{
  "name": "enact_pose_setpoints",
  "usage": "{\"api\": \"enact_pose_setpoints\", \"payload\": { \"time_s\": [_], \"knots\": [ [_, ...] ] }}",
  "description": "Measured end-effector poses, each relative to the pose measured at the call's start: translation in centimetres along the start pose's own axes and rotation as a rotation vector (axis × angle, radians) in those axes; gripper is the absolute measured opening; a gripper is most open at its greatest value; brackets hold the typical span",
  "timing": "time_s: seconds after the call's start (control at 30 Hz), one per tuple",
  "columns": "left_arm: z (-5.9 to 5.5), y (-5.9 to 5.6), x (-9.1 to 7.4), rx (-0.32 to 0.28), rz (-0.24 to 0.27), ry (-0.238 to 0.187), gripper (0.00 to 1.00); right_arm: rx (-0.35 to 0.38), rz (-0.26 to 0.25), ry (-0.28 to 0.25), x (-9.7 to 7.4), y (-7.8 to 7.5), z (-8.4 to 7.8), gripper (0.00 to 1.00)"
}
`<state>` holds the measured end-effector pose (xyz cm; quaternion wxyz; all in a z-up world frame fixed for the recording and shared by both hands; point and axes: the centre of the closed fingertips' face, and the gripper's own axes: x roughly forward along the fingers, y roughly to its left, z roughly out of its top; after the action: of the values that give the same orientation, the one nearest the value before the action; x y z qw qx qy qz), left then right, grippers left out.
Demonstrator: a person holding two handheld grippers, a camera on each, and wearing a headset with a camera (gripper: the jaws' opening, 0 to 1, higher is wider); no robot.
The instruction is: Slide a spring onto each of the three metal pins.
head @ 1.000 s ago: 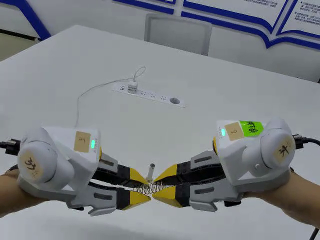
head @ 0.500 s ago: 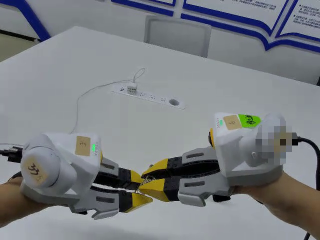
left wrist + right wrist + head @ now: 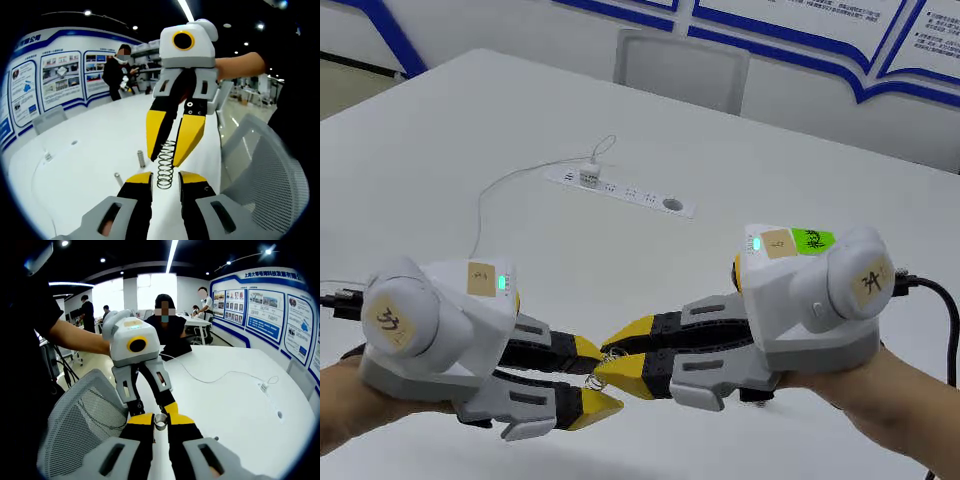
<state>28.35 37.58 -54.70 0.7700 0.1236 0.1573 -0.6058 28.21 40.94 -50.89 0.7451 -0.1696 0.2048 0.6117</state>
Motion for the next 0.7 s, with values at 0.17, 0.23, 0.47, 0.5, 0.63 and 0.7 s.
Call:
{"api": "enact_pose_setpoints", "payload": {
  "time_s": [0.17, 0.23, 0.47, 0.5, 0.63, 0.7],
  "knots": [
    [-0.6, 0.4, -0.1, -0.006, 0.023, 0.021, 0.31, -0.010, -0.010, 0.004, 0.0, -0.5, 0.2, 0.10],
    [-0.8, 0.7, -0.3, -0.010, 0.035, 0.025, 0.33, -0.010, -0.012, 0.006, -0.1, -0.8, 0.2, 0.10],
    [-2.2, 2.4, -0.9, -0.037, 0.114, 0.080, 0.52, -0.009, -0.045, 0.025, -0.4, -2.2, -0.4, 0.10],
    [-2.2, 2.5, -1.0, -0.044, 0.118, 0.080, 0.54, -0.006, -0.050, 0.027, -0.4, -2.4, -0.4, 0.10],
    [-2.8, 3.3, -1.4, -0.062, 0.148, 0.099, 0.62, -0.004, -0.085, 0.044, -0.6, -3.6, -0.7, 0.10],
    [-2.8, 3.6, -1.6, -0.078, 0.154, 0.094, 0.66, -0.006, -0.103, 0.061, -0.6, -4.3, -0.9, 0.10]
  ]
}}
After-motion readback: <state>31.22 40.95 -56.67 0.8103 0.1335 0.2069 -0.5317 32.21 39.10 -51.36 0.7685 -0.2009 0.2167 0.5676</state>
